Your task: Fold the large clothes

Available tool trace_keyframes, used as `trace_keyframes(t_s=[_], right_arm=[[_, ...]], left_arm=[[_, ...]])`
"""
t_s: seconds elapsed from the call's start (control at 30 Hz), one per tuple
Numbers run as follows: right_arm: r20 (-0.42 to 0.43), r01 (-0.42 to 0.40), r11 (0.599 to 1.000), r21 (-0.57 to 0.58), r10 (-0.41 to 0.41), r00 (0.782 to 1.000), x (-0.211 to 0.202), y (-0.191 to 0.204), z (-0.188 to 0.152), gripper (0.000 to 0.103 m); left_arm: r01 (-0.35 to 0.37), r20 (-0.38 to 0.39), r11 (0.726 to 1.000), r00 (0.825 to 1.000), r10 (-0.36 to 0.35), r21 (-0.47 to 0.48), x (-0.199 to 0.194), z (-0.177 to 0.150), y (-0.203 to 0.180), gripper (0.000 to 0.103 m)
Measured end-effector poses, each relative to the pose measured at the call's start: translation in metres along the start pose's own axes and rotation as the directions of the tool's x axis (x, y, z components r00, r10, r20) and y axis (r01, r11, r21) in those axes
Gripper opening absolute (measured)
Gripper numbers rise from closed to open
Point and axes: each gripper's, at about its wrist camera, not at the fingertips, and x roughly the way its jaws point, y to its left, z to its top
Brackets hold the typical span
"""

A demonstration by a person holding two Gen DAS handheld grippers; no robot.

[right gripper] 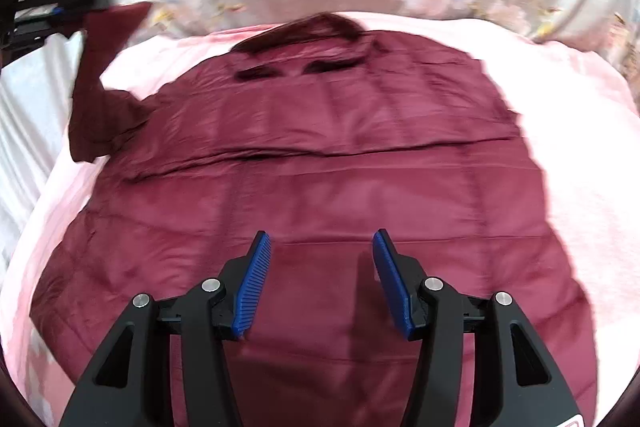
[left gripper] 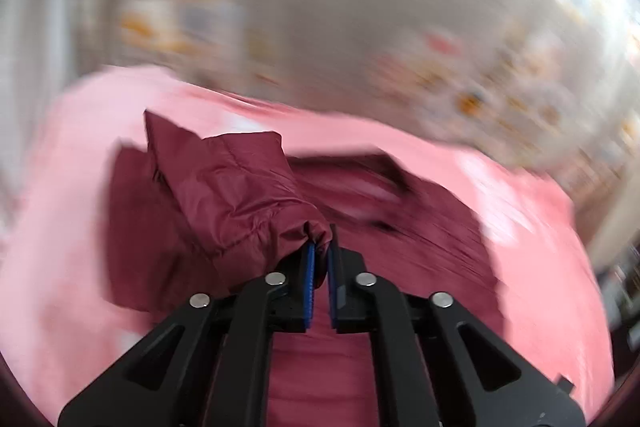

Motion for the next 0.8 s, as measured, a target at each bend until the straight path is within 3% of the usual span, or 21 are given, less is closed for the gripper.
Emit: trace_keyframes(t_s=[0.07, 0.1, 0.13, 0.3, 0.4, 0.5, 0.6, 0.67, 0.8], right_arm=[[0.005, 0.033, 0.999, 0.028, -0.033, 0.999, -0.003, -0.020, 0.000, 0.058], [0.004, 0.040, 0.998, 0.045, -0.040, 0.999, -0.005, -0.029, 0.000, 0.059], [0.003, 0.041, 0.997, 0.061, -0.041, 0.999, -0.007, -0.038, 0.000, 0.059], [0.011, 0.027, 0.998, 0.053, -0.028, 1.000, -0.007, -0.047, 0.010, 0.062], [0.008, -0.024, 0.999, 0.029, 0.024, 1.000, 0.002, -0.036, 0.027, 0.063], [0.012, -0.050, 0.999, -0.011, 0.050, 0.999, 0.015, -0.020, 0.044, 0.065], [0.031, 0.027, 0.999, -0.046, -0.026, 0.999, 0.028, -0.013, 0.062, 0.066], [0.033, 0.059, 0.998, -0.001, -0.059, 0.998, 0.033, -0.023, 0.070, 0.066], [-0.041, -0.038, 0.987, 0.158, 0.045, 0.998, 0.054, -0.055, 0.077, 0.066]], left_arm=[[0.037, -0.062, 0.999, 0.997, -0.034, 0.038, 0.022, -0.027, -0.036, 0.052], [0.042, -0.074, 0.998, 0.996, -0.039, 0.040, 0.031, -0.036, -0.038, 0.079], [0.046, -0.075, 0.998, 0.996, -0.044, 0.035, 0.040, -0.043, -0.033, 0.083], [0.014, -0.116, 0.995, 0.993, -0.025, -0.095, 0.037, -0.072, 0.017, 0.082], [-0.090, -0.107, 0.980, 0.992, 0.072, -0.176, 0.026, -0.069, 0.066, 0.082], [-0.223, -0.122, 0.949, 0.972, 0.199, -0.223, 0.024, -0.064, 0.111, 0.081], [-0.303, -0.146, 0.914, 0.951, 0.272, -0.271, 0.026, -0.058, 0.149, 0.079], [-0.323, -0.146, 0.897, 0.945, 0.292, -0.302, 0.024, -0.056, 0.169, 0.079], [-0.336, -0.159, 0.883, 0.941, 0.298, -0.329, 0.029, -0.050, 0.193, 0.079]])
